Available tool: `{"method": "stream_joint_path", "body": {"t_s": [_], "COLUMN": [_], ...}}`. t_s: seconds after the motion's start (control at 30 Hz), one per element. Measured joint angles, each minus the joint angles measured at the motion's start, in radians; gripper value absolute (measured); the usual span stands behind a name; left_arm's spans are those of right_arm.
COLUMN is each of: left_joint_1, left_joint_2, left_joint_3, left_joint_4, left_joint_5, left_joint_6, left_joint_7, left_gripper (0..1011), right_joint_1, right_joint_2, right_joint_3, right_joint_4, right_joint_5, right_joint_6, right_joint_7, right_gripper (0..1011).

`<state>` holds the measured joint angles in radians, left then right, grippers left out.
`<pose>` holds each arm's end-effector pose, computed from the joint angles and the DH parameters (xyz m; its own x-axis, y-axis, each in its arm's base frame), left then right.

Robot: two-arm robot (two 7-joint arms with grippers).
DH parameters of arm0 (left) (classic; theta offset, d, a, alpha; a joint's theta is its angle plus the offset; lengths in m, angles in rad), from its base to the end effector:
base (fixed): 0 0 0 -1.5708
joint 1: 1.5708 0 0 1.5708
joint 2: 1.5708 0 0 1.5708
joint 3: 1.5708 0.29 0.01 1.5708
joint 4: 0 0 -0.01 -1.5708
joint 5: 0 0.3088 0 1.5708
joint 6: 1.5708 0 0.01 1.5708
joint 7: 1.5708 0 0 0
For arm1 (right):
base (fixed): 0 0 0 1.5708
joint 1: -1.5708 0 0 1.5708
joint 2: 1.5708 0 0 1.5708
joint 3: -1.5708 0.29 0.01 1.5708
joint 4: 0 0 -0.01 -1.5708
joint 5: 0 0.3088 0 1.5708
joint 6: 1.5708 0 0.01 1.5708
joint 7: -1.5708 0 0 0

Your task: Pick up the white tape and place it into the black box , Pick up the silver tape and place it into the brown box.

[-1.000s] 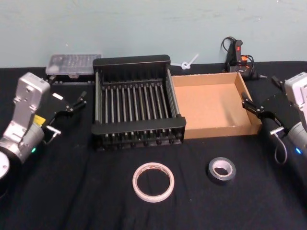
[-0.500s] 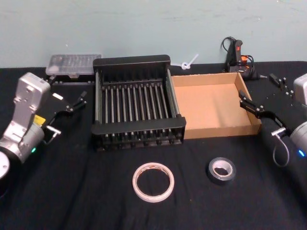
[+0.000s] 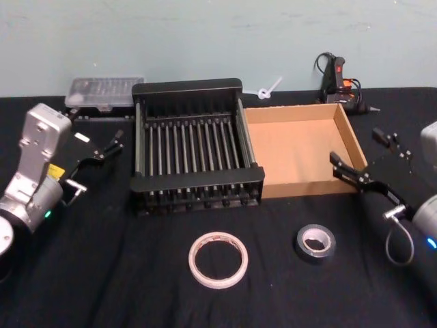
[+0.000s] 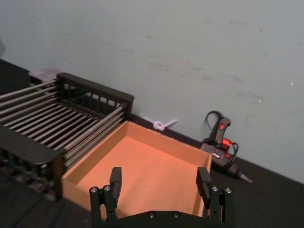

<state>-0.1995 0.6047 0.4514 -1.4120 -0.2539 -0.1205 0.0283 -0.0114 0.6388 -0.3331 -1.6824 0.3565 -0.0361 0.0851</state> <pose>0.3581 0.0827 -0.3023 0.2923 0.8803 0.3738 -0.9553 0.2873 0.0703 0.3067 -0.0715 -0.2794 0.4244 -0.8757 0.2304 0.9055 0.4125 -0.1001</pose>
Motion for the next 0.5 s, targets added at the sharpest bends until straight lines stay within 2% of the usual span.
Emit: {"method": "stream_joint_path", "body": {"t_s": [0.23, 0.5], "left_joint_1": [0.000, 0.000], "left_joint_2": [0.000, 0.000], "left_joint_3": [0.000, 0.000], "left_joint_4": [0.000, 0.000], "left_joint_5": [0.000, 0.000], "left_joint_6": [0.000, 0.000], "left_joint_7": [0.000, 0.000], "left_gripper": [1001, 1001], "right_joint_1": [-0.062, -0.117], "right_joint_2": [0.016, 0.035], "right_joint_3": [0.024, 0.053], "right_joint_4": [-0.068, -0.135], "right_joint_5": [0.023, 0.050], "right_joint_6": [0.066, 0.179], "right_joint_7": [0.014, 0.034], "right_gripper": [1000, 1000]}}
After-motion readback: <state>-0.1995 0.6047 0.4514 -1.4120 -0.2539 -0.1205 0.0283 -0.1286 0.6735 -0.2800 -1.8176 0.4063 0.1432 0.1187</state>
